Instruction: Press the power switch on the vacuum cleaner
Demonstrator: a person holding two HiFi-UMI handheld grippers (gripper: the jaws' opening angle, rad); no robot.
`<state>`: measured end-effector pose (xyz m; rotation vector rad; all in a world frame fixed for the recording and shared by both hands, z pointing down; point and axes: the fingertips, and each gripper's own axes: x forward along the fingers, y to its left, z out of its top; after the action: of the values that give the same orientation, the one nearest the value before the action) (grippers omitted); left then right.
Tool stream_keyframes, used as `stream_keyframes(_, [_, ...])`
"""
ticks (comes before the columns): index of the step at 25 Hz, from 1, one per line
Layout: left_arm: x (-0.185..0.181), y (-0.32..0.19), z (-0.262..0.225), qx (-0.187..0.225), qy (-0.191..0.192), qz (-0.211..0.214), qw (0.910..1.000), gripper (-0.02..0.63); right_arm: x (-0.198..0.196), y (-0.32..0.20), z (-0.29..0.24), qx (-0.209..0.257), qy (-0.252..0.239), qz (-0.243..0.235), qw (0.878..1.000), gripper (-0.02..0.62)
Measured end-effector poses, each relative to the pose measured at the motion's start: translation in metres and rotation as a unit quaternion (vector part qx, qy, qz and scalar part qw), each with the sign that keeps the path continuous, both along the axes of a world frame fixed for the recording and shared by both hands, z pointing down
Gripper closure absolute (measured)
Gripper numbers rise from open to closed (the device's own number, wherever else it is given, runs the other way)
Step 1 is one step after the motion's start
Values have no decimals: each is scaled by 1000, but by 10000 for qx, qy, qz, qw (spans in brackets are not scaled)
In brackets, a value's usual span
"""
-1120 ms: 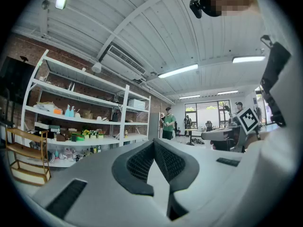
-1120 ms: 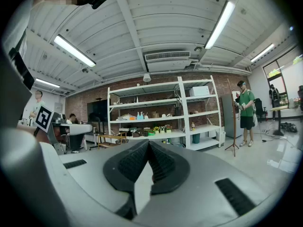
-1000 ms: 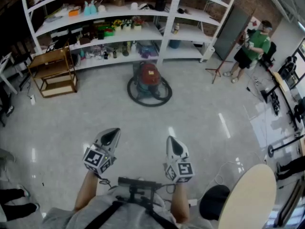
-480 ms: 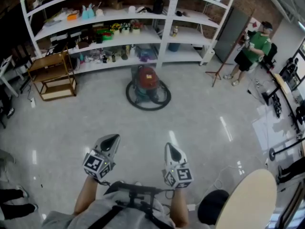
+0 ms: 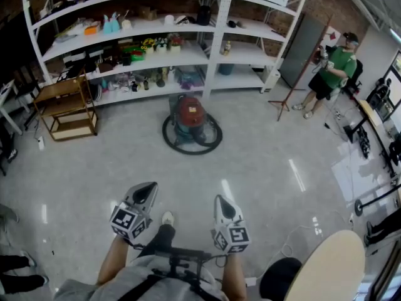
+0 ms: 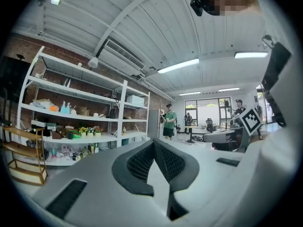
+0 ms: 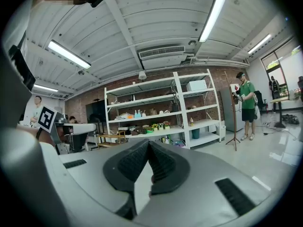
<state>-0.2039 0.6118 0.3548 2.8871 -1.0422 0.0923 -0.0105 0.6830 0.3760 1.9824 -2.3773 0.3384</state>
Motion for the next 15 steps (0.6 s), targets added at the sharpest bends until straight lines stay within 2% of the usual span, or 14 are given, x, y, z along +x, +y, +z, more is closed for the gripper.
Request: stream_keyframes(15, [20,-173,-18,28,-14,117,9999,598,16,-166,-14,-44,81,107,9999,594])
